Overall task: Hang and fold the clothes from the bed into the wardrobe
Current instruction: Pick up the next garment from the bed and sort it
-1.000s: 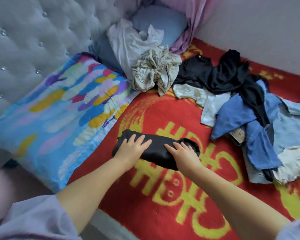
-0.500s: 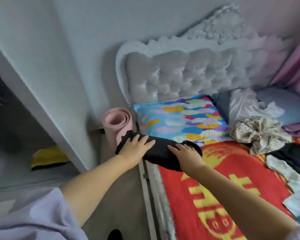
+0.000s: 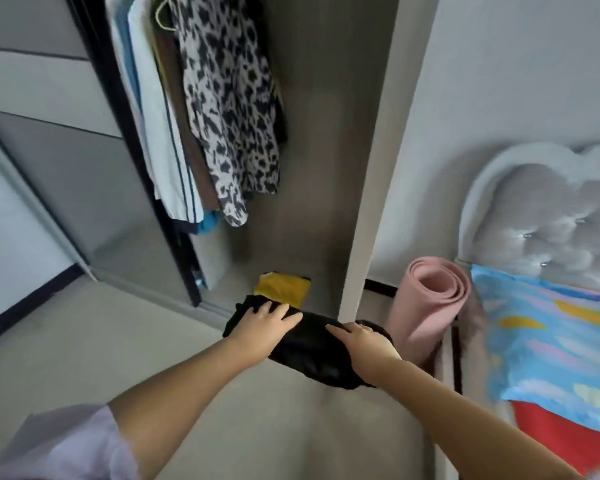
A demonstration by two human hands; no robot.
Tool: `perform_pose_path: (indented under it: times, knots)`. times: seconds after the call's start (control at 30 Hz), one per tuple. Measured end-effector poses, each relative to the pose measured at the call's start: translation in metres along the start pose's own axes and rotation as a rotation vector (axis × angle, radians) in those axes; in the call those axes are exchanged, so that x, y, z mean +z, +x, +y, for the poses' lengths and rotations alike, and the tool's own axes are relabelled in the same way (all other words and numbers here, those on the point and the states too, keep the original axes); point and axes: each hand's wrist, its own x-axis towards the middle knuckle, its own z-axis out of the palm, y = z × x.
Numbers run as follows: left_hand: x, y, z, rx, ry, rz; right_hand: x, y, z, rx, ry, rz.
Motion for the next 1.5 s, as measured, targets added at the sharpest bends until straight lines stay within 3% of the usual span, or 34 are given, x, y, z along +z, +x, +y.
perform_pose_path:
  times: [0.2,0.37,0.57,0.97,1.13,1.3,1.5]
  knots:
    - [0.028,-0.023,-0.123,-0.037,-0.002,-0.072,-0.011,0.079,-0.103,-0.072,0.037,-0.041]
    - [0.045,-0.004,-0.178,-0.057,-0.027,-0.09,-0.017,0.135,-0.128,-0.096,0.046,-0.054]
    - [0.074,0.064,-0.226,-0.049,-0.069,-0.142,-0.017,0.223,-0.117,-0.105,0.059,-0.089]
    - [0.147,0.309,-0.322,0.065,-0.158,-0.259,0.004,0.469,-0.031,-0.007,0.111,-0.213]
    - [0.218,0.425,-0.351,0.084,-0.163,-0.215,0.044,0.585,0.014,0.014,0.11,-0.161]
    - [0.313,0.546,-0.362,0.079,-0.139,-0.008,0.106,0.698,0.067,0.131,0.053,-0.073]
    - [0.492,0.619,-0.339,0.002,-0.178,-0.005,0.263,0.771,0.081,0.293,0.031,-0.003]
